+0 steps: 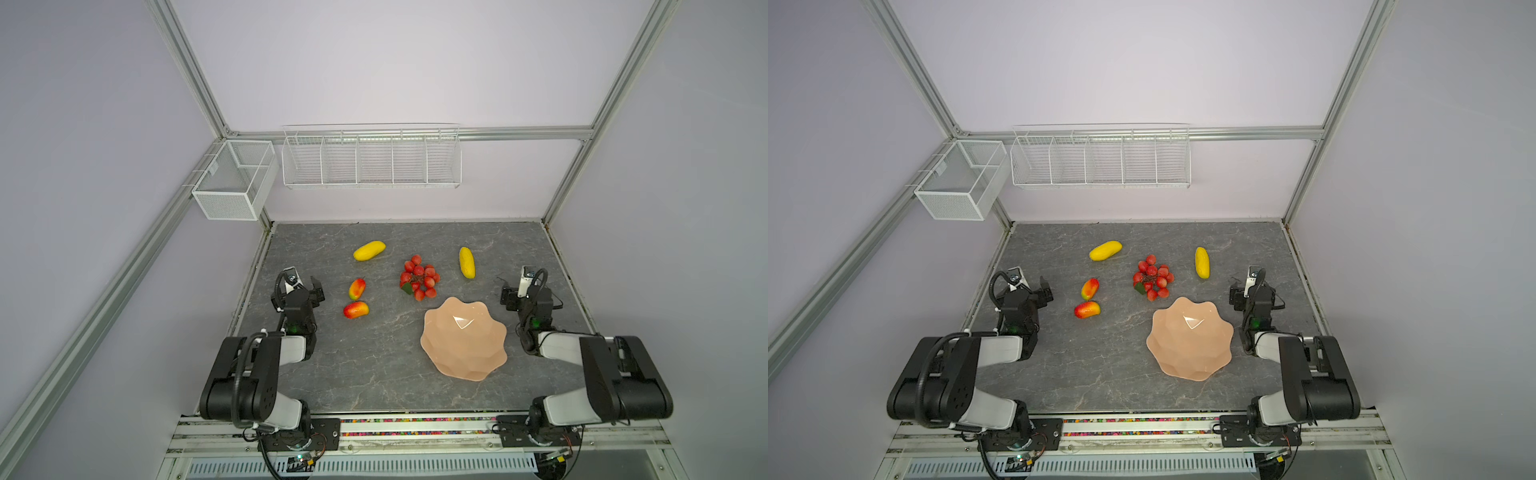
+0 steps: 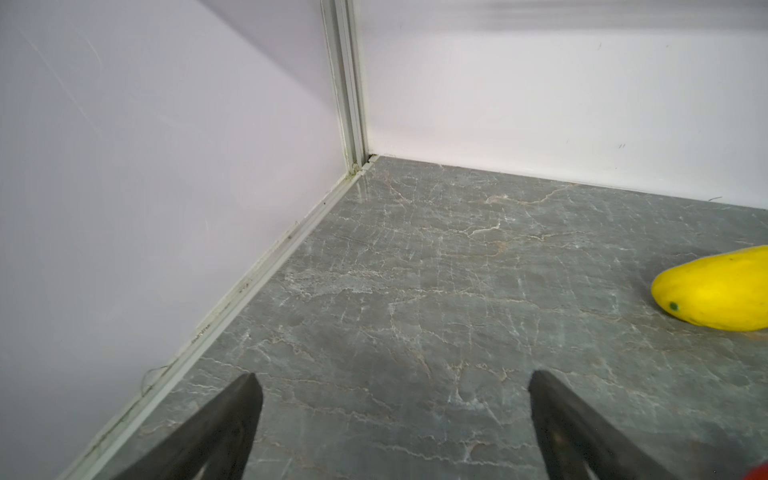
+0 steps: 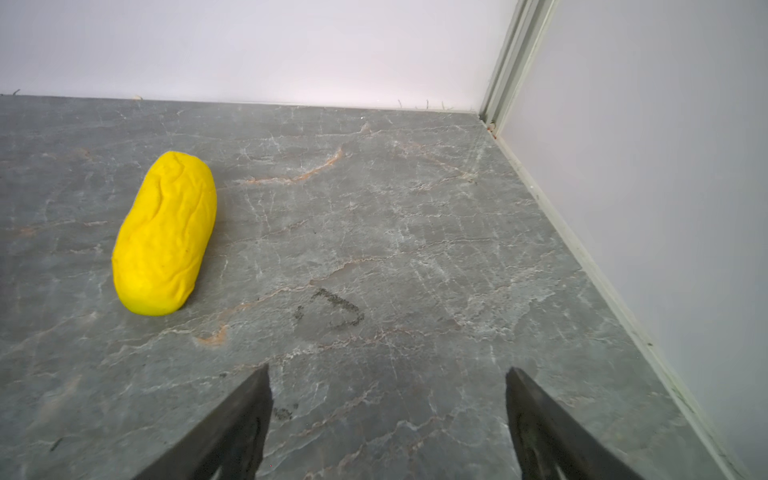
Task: Place and organize the fake fruits in the fruit bowl
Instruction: 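Reach the left gripper toward the strawberry bunch while the right gripper moves over the bowl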
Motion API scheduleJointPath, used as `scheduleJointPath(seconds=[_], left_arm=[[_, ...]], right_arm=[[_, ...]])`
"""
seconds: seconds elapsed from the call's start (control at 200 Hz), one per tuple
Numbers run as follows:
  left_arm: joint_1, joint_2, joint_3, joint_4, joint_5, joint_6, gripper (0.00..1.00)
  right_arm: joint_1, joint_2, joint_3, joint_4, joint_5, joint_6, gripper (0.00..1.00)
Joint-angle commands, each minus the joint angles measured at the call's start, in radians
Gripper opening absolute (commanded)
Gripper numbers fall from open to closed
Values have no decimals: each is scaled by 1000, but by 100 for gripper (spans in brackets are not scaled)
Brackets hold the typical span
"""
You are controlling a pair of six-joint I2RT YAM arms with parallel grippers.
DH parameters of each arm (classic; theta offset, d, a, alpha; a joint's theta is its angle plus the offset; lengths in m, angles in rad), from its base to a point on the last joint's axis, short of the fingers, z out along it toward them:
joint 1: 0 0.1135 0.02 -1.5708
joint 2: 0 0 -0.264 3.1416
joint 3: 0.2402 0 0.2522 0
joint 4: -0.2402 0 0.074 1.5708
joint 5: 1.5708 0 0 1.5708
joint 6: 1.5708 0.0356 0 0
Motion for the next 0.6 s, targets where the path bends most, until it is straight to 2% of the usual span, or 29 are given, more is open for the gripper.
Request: scheduleJointPath(seconds=[0.0,0.055,0.155,0.22,0.275,0.345,0.42,0.595], left_arm=[[-74,-191,95,-265,-36,-7,100],[-103,-243,176,-427,42,-95,99],[-203,-244,275,-535,272,-172,95],[-287,-212,323,-563,398,-182,94],[-361,-179,356,-568,463,-182,91],[-459,-129,386,-559,487,-171,88],[-528,-65,410,-530,498,-168,85],[-558,113,487,-476,493,-179,73]], right_arm=[[44,-178,89,-277,75,21,88],[63,-226,167,-466,33,58,89],[129,-285,270,-723,-138,113,88],[180,-312,285,-788,-237,137,88],[225,-338,287,-833,-312,166,88],[281,-358,272,-851,-394,197,88],[349,-357,263,-859,-416,229,88],[478,-326,229,-791,-403,269,88]])
